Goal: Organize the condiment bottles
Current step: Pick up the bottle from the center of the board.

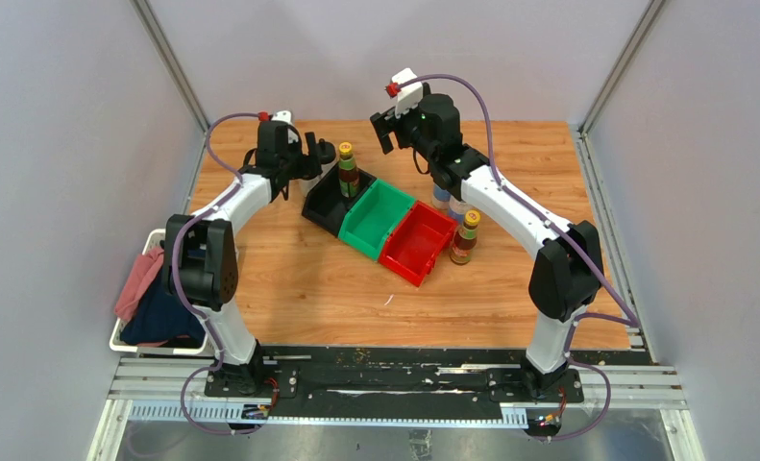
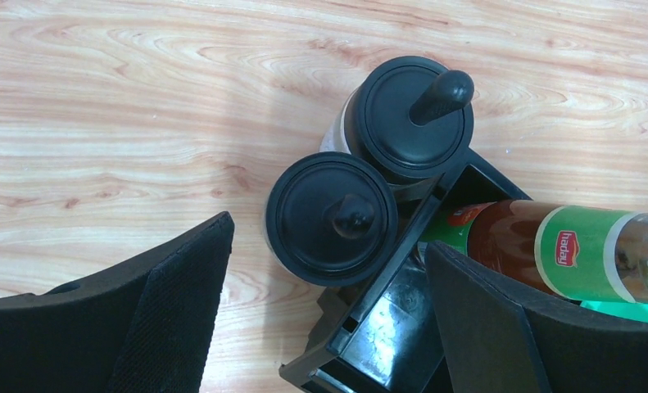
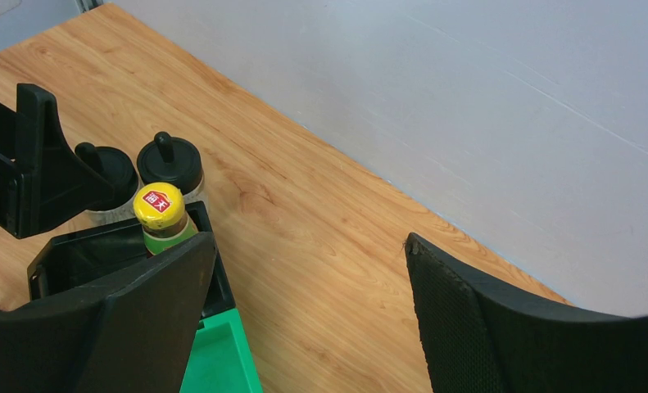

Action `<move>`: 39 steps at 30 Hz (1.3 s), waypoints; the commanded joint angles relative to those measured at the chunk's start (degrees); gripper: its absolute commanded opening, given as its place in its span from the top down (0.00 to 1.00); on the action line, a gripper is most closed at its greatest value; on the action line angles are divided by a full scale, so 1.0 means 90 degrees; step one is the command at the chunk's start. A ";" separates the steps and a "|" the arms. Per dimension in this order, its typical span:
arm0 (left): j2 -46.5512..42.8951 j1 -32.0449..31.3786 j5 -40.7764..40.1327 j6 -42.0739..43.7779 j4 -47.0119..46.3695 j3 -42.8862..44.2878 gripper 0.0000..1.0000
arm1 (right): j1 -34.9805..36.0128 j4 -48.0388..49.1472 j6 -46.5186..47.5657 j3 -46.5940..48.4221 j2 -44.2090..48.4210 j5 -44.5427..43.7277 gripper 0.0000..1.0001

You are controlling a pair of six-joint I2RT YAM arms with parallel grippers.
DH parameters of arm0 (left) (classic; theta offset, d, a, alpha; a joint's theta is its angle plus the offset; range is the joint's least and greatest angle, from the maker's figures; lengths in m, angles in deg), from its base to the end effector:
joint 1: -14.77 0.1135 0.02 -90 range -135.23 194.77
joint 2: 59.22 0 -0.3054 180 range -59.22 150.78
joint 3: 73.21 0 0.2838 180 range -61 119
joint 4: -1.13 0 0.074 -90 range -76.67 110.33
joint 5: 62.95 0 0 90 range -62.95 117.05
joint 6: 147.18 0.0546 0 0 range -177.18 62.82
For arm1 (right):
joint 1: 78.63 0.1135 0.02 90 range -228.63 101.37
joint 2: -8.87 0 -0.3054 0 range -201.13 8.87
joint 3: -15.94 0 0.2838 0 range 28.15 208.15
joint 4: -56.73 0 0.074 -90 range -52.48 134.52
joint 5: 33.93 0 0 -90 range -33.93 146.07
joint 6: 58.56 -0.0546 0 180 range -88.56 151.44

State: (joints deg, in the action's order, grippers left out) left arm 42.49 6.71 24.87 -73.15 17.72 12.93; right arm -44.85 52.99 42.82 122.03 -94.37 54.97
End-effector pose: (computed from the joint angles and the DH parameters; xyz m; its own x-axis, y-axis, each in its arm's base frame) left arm 0.4599 -0.0630 0.2679 -0.5365 -0.2017 -0.8195 -0.0410 0.9761 -0.2135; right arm 0.4178 0.2782 0.4229 0.0939 -0.1745 -0.9802 -0.5319 0.8234 -0.1976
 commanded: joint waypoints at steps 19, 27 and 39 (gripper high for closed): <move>0.0267 0.0036 -0.0021 0.0116 -0.0312 0.0047 0.09 | 0.0050 -0.0023 -0.0004 -0.0066 0.0017 0.0025 0.11; 0.0457 0.0036 -0.0051 0.0182 -0.0300 0.0170 0.11 | 0.0046 -0.0023 0.0015 -0.0070 0.0019 0.0025 0.11; 0.0666 0.0036 -0.0022 0.0212 -0.0377 0.0319 0.12 | 0.0048 -0.0033 0.0045 -0.0005 -0.0059 0.0025 0.11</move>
State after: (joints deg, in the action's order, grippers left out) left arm 47.56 6.71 24.90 -72.08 15.99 13.94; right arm -44.85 52.99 42.86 122.03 -94.37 54.97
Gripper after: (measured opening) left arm 0.877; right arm 0.892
